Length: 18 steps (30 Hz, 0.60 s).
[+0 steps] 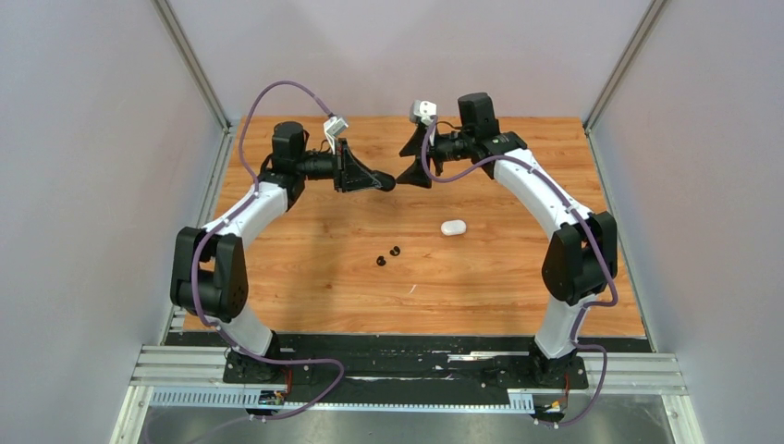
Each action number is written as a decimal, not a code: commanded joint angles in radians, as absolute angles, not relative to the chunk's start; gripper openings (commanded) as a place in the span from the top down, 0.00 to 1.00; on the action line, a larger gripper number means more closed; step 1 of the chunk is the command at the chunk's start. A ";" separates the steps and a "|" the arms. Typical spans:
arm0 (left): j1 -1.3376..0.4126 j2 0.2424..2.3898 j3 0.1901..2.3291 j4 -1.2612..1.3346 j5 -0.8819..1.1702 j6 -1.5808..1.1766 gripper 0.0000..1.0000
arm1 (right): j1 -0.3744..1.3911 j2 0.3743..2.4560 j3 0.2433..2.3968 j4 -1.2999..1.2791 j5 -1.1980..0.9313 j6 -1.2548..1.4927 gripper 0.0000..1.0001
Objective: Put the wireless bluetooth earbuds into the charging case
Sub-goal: Pick up the charging case at the center of the board, then open the charging case.
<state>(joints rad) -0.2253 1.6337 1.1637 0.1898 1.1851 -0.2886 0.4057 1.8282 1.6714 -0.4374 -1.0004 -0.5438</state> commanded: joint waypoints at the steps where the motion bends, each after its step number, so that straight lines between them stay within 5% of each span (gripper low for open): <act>1: -0.247 1.549 1.256 -0.081 1.217 0.058 1.00 | 0.424 1.798 1.705 -0.479 -1.121 -0.470 0.30; 7: -0.261 1.532 1.272 -0.148 1.189 0.161 1.00 | 0.424 1.829 1.726 -0.486 -1.185 -0.441 0.30; 14: -0.278 1.525 1.279 -0.146 1.170 0.179 1.00 | 0.424 1.886 1.778 -0.472 -1.225 -0.363 0.52; 18: -0.278 1.518 1.276 -0.114 1.138 0.163 1.00 | 0.423 1.893 1.777 -0.470 -1.222 -0.342 0.43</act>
